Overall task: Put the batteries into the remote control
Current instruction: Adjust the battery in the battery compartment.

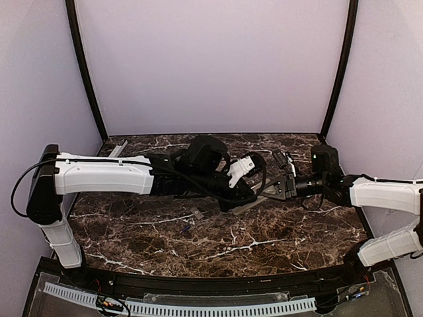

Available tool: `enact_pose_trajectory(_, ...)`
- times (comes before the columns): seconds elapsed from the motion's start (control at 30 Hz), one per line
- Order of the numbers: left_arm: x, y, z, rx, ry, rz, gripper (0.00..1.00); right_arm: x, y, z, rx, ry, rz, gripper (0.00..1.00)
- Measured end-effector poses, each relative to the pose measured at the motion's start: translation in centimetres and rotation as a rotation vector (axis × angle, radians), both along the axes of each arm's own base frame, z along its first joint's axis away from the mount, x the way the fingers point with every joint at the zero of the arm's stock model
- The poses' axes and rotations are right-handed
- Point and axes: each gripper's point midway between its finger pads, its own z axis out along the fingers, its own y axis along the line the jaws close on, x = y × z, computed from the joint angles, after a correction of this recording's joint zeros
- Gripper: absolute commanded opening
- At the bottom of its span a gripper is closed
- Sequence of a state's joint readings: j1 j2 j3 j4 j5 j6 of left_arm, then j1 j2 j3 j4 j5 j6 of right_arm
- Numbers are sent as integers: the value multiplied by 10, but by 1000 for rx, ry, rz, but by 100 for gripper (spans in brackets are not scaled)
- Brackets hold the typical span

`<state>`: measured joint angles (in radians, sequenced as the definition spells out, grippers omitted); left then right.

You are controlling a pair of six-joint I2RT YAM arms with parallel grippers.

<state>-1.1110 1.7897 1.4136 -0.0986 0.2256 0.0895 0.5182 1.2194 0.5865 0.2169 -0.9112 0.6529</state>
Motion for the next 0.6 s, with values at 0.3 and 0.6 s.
enact_pose_trajectory(0.3,1,-1,-3,7,6,5,14,0,0,-1,-2,5,-4,0)
enact_pose_trajectory(0.6,3,-1,-6,16,6,15,8,0,0,-2,-2,14,-8,0)
